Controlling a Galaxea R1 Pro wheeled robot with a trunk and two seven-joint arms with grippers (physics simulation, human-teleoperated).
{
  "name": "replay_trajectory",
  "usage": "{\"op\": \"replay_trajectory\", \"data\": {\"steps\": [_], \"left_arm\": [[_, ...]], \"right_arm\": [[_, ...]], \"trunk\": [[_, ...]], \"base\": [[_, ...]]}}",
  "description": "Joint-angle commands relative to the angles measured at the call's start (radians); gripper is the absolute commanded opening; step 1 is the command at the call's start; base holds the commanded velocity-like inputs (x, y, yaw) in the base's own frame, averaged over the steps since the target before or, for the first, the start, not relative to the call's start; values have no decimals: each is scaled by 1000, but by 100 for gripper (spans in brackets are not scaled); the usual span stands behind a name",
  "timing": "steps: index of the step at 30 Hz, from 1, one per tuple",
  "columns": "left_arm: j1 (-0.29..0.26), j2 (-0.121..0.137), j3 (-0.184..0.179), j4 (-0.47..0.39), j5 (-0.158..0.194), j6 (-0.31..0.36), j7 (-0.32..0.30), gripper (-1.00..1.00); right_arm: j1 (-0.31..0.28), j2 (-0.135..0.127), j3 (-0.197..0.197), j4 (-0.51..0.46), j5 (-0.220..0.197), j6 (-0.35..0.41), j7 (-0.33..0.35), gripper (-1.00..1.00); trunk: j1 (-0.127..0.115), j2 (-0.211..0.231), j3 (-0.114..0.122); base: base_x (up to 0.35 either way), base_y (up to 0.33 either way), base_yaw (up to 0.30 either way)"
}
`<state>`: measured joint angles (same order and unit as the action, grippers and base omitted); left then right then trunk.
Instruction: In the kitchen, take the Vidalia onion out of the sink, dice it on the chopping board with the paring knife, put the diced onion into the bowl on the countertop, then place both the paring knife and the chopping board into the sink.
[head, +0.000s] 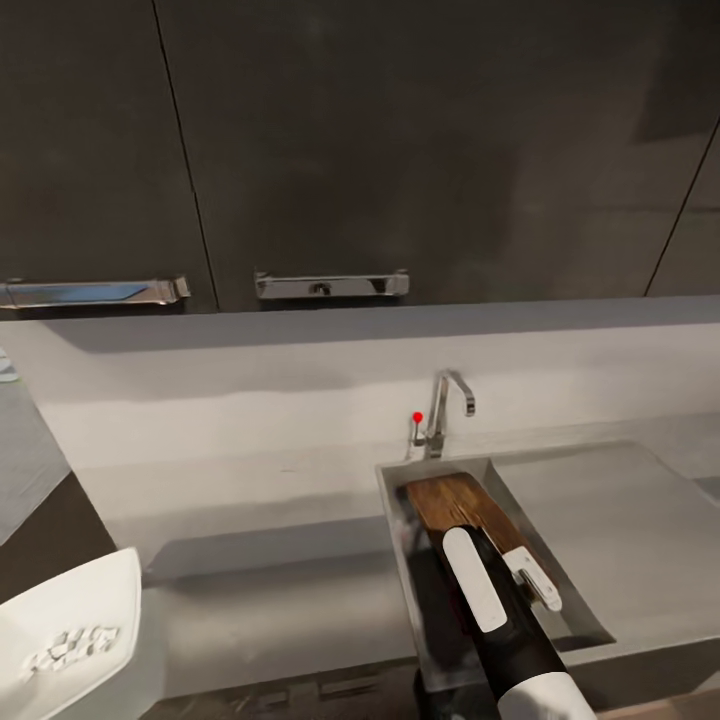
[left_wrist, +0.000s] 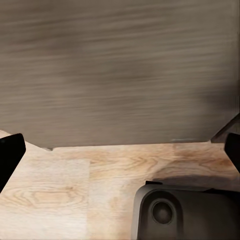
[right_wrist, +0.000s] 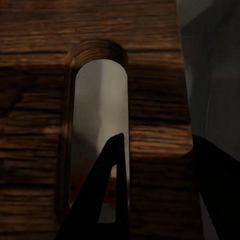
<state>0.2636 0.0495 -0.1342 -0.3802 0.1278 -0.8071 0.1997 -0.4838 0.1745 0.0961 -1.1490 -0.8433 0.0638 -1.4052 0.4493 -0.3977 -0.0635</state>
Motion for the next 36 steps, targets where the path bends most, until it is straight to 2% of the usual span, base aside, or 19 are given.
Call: {"op": "replay_trajectory", "data": {"steps": [1,30,36], "left_arm": [[0,1,-9,-2,10,-1,3,100],[0,1,-8,-2,10,-1,4,100],[0,1,-8,-2,10,0,3,100]], "right_arm": [[-1,0,1,2,-3,5,-3,-100],[-1,0,1,34,-5,-2,2,-100],[-1,0,1,34,-6,-2,2,-100]], "trunk": [[1,-2,-4],[1,-2,-50],[1,-2,-60]], "base": [[45,-50,0],[4,-3,0],[161,0,0]]}}
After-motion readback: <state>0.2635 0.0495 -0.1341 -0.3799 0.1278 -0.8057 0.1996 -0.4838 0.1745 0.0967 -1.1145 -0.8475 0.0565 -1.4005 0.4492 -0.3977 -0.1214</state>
